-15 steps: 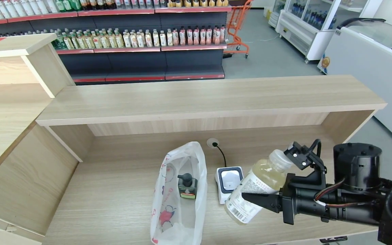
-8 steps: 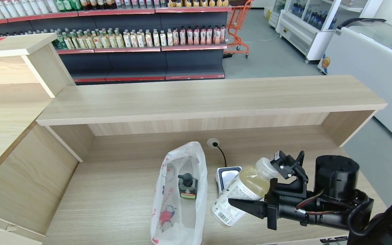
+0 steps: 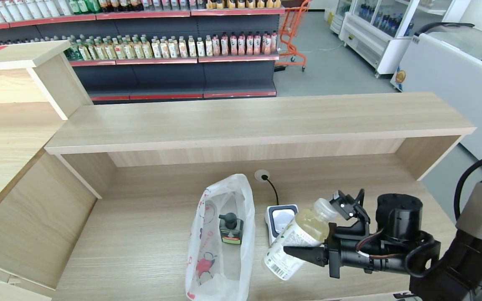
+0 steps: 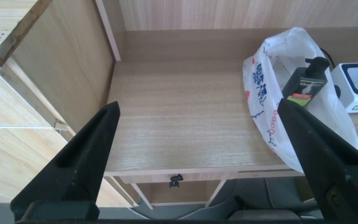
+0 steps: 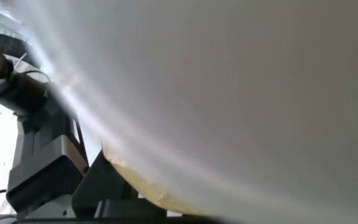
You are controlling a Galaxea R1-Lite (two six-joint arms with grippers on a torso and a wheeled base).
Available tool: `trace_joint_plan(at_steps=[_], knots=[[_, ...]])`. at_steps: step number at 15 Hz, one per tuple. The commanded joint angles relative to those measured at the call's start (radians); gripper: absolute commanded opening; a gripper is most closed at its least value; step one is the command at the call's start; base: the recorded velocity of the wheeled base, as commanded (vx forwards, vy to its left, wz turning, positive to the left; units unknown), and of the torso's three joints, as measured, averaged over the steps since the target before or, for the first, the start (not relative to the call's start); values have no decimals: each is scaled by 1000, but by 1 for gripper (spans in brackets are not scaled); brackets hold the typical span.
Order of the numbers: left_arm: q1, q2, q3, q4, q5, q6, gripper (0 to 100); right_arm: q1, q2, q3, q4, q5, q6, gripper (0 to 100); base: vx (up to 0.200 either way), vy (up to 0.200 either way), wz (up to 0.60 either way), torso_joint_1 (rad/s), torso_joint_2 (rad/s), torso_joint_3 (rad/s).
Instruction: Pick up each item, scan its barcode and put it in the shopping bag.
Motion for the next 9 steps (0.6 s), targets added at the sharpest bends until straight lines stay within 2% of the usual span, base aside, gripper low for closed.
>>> trace_joint_plan(at_steps=[1,9], knots=[[0,0,0,0,0,0,100,-26,41,-84,77,7,16,0,0,0,0,0,0,0],[0,0,0,0,0,0,100,103,139,-291,138,10,7,0,0,0,0,0,0,0]])
